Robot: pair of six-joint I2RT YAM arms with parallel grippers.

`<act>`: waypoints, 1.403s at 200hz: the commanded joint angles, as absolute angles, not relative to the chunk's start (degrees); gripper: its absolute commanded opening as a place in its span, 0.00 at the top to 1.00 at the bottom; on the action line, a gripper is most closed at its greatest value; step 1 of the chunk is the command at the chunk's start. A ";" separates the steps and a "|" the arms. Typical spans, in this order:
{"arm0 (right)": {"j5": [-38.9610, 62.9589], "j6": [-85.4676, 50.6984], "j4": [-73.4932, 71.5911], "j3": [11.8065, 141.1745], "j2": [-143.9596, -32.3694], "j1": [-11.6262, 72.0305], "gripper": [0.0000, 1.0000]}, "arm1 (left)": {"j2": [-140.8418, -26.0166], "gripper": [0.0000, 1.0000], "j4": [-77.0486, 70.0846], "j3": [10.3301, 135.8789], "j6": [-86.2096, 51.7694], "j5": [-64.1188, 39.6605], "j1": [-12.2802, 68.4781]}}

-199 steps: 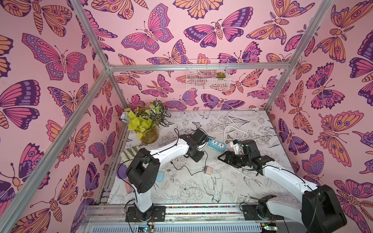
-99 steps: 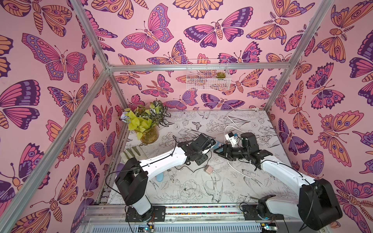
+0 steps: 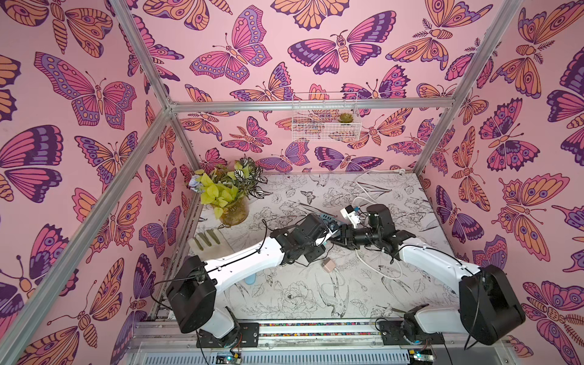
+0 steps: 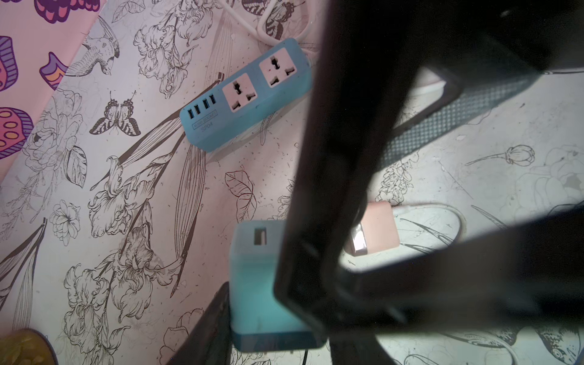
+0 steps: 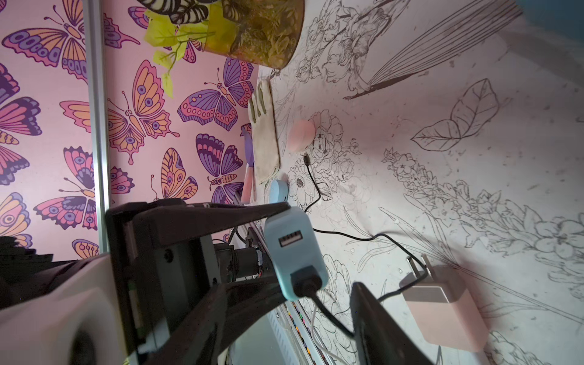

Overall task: Charge the bluetooth headset
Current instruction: Pick up the plug from the center of the board.

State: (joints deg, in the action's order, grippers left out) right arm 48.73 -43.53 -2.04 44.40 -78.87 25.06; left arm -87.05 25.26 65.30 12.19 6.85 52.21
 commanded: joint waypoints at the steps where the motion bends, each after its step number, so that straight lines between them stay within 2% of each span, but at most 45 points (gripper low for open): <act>1: 50.27 -43.20 -3.14 47.13 -80.68 26.68 0.39 | -85.31 0.74 23.73 64.16 13.01 6.14 52.84; 25: 50.71 -42.89 -3.01 48.58 -82.34 27.67 0.47 | -85.15 0.74 23.53 63.97 13.01 6.33 53.19; 94: 52.51 -40.99 -2.99 49.70 -83.58 28.52 0.52 | -83.81 0.74 22.77 62.85 13.01 4.93 53.41; 172: 52.69 -39.84 -2.27 50.54 -84.02 28.92 0.73 | -83.73 0.73 22.67 63.02 12.88 5.53 53.40; 194: 52.17 -39.19 -1.67 50.62 -83.94 29.00 0.79 | -83.82 0.66 22.68 62.86 12.17 6.53 53.37; 217: 50.31 -36.79 1.51 51.74 -83.83 29.00 0.82 | -83.56 0.45 22.29 62.37 10.75 8.14 53.41; 234: 48.70 -34.77 4.11 52.68 -84.08 29.02 0.85 | -82.92 0.35 21.67 61.39 9.34 9.23 53.35; 280: 43.55 -30.58 9.28 55.40 -85.76 28.94 0.86 | -78.63 0.31 20.65 56.71 4.14 11.39 52.73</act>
State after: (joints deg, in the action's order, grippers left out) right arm 46.98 -34.09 5.19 53.06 -84.49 28.60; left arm -82.06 22.04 59.42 8.08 9.28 52.95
